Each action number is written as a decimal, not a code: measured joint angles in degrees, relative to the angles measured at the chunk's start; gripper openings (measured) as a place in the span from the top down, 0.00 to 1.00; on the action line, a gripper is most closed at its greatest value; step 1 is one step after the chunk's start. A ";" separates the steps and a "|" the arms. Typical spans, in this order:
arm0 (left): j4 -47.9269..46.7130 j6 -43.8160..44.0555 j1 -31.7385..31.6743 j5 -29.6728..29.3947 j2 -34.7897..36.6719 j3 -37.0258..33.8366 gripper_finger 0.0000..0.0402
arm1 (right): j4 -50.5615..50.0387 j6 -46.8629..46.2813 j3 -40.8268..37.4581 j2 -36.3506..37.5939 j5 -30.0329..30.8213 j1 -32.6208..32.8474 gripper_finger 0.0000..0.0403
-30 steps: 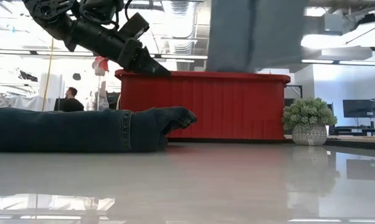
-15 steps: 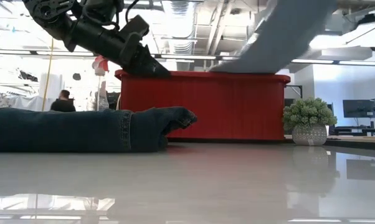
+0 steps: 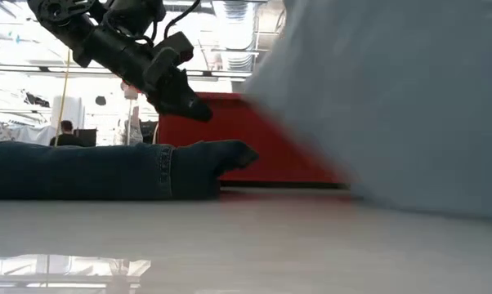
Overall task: Fold Laundry from Bin
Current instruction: Fold the light blue pants
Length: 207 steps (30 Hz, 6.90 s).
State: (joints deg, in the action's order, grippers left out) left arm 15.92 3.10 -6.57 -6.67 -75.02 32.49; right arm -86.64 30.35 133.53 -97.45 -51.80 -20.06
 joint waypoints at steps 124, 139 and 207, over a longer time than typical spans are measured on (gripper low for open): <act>0.40 29.56 43.87 -19.55 -3.17 -6.12 0.93 | 94.98 -69.76 -103.25 24.22 106.95 48.01 0.51; -34.90 44.18 43.19 7.99 4.51 4.65 0.56 | 109.62 -67.12 -103.21 20.22 73.96 32.68 0.37; -17.51 -3.53 34.35 20.59 -11.52 29.59 0.98 | 93.61 -49.96 -69.09 3.57 73.42 35.27 0.95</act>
State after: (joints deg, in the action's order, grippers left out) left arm -1.59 -0.43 27.78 13.91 -86.54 62.08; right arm 6.97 -19.61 64.44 -93.88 21.62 15.21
